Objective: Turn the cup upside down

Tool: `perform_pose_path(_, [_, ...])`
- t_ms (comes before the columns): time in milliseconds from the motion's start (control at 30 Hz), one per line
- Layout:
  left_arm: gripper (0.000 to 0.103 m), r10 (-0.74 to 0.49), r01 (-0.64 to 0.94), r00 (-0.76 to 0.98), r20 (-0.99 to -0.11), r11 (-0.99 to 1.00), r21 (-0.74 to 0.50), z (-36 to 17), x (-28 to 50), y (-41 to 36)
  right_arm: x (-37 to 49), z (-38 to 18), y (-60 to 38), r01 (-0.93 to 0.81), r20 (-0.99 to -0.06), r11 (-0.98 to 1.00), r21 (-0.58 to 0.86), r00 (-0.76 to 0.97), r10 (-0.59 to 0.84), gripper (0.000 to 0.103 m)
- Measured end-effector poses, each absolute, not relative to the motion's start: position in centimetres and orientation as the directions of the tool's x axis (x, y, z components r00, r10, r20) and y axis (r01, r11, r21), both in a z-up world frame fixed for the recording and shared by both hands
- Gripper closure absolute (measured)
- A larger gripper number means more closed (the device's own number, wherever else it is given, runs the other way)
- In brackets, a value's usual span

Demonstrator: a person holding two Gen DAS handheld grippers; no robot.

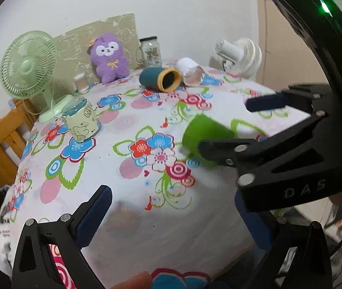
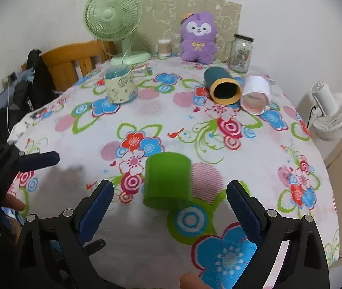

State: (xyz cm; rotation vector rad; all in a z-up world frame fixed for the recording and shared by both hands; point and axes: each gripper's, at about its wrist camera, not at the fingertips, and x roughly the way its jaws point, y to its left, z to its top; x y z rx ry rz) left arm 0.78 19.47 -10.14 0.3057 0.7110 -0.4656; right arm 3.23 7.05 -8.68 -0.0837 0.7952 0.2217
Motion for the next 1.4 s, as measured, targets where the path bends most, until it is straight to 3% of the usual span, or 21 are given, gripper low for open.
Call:
perform_pose_path(400, [0.0,-0.356,0.36,0.668,-0.654,0.923,-0.135,-8.7,2.6,18.9,2.0,-5.8,-0.5,-0.116,-0.638,0.991,0.062,0.759,0.129,0.006])
perform_pose_path(700, [0.0,-0.314,0.312,0.694,-0.648,0.942,-0.123,-9.1,3.7,14.9,2.0,-7.7,-6.9,0.008,-0.669,0.989,0.147,0.737,0.093,0.006])
perform_pose_path(1100, [0.0,-0.22,0.234,0.697,-0.683,0.969,-0.074,-11.5,5.4,12.2,2.3,-9.8,-9.4,0.033,-0.69,0.981,0.189,0.716,0.108,0.006])
perform_pose_path(1167, [0.006,-0.207,0.227,0.685,-0.698,0.972,-0.064,-12.0,5.9,11.8,2.4,-9.9,-9.4,0.033,-0.691,0.981,0.191,0.714,0.111,0.006])
perform_pose_path(1233, [0.02,-0.21,0.233,0.667,-0.715,0.97,-0.068,-12.3,6.1,11.6,2.6,-10.0,-9.5,0.029,-0.691,0.98,0.195,0.713,0.116,0.006])
perform_pose_path(1400, [0.022,-0.205,0.234,0.654,-0.728,0.97,-0.062,-12.8,6.1,11.2,2.6,-10.1,-9.6,0.03,-0.691,0.979,0.201,0.712,0.121,0.006])
